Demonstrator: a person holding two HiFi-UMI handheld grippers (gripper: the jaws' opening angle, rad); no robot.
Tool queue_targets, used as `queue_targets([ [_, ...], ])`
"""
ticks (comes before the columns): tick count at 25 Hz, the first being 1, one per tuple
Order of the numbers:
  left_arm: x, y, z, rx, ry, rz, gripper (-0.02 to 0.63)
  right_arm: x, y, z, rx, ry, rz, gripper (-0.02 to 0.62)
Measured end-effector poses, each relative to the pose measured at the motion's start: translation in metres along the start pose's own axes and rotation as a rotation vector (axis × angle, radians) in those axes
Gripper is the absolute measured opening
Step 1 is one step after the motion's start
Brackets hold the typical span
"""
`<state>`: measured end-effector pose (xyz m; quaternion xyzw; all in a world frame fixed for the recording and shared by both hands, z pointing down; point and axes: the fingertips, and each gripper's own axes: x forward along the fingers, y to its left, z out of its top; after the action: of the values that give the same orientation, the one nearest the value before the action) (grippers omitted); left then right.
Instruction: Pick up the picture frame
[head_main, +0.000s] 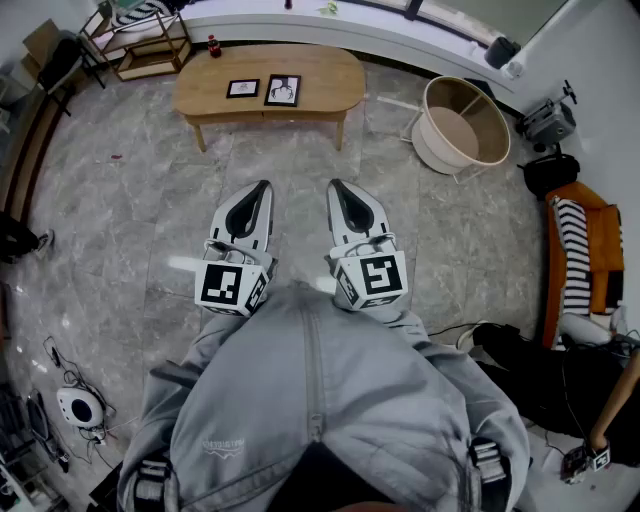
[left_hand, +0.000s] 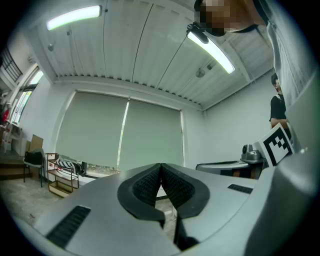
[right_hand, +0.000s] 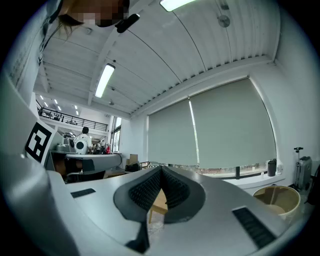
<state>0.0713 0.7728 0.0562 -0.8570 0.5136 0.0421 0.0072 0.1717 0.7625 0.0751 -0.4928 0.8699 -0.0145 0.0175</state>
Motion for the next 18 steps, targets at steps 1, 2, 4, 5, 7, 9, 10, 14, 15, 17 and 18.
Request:
queue_targets([
  [1, 0.0, 0.0, 0.0, 0.0, -0.003, 0.0, 0.018, 0.001, 0.0, 0.0, -0.001, 0.0, 0.002, 0.031],
  [2, 0.001, 0.001, 0.0, -0.002, -0.005, -0.001, 0.018, 0.002, 0.001, 0.0, -0.002, 0.0, 0.004, 0.031],
  [4, 0.001, 0.0, 0.002, -0.008, -0.006, -0.004, 0.018, 0.003, 0.002, -0.001, -0.003, 0.001, 0.008, 0.031],
  [5, 0.001, -0.001, 0.003, -0.008, -0.006, -0.005, 0.018, 0.003, 0.002, 0.0, -0.004, 0.001, 0.01, 0.031],
  [7, 0.002, -0.003, 0.004, 0.003, -0.01, -0.002, 0.018, 0.003, 0.0, 0.001, -0.006, 0.0, 0.017, 0.031],
  [9, 0.005, -0.006, 0.005, 0.005, -0.01, 0.002, 0.018, 0.003, -0.002, 0.003, -0.008, -0.002, 0.024, 0.031],
  [10, 0.006, -0.006, 0.005, 0.006, -0.011, 0.004, 0.018, 0.004, -0.003, 0.003, -0.006, -0.003, 0.027, 0.031],
  [14, 0.003, 0.001, 0.0, 0.001, -0.006, 0.015, 0.018, 0.009, 0.003, 0.0, 0.018, -0.017, 0.046, 0.031],
  [15, 0.002, 0.002, 0.0, 0.0, -0.001, 0.018, 0.018, 0.01, 0.004, -0.001, 0.01, -0.02, 0.049, 0.031],
  [17, 0.003, 0.005, -0.001, 0.001, 0.006, 0.025, 0.018, 0.012, 0.006, 0.0, -0.008, -0.022, 0.056, 0.032],
  [18, 0.004, 0.007, 0.0, -0.001, 0.012, 0.028, 0.018, 0.015, 0.006, 0.0, -0.007, -0.02, 0.061, 0.032],
])
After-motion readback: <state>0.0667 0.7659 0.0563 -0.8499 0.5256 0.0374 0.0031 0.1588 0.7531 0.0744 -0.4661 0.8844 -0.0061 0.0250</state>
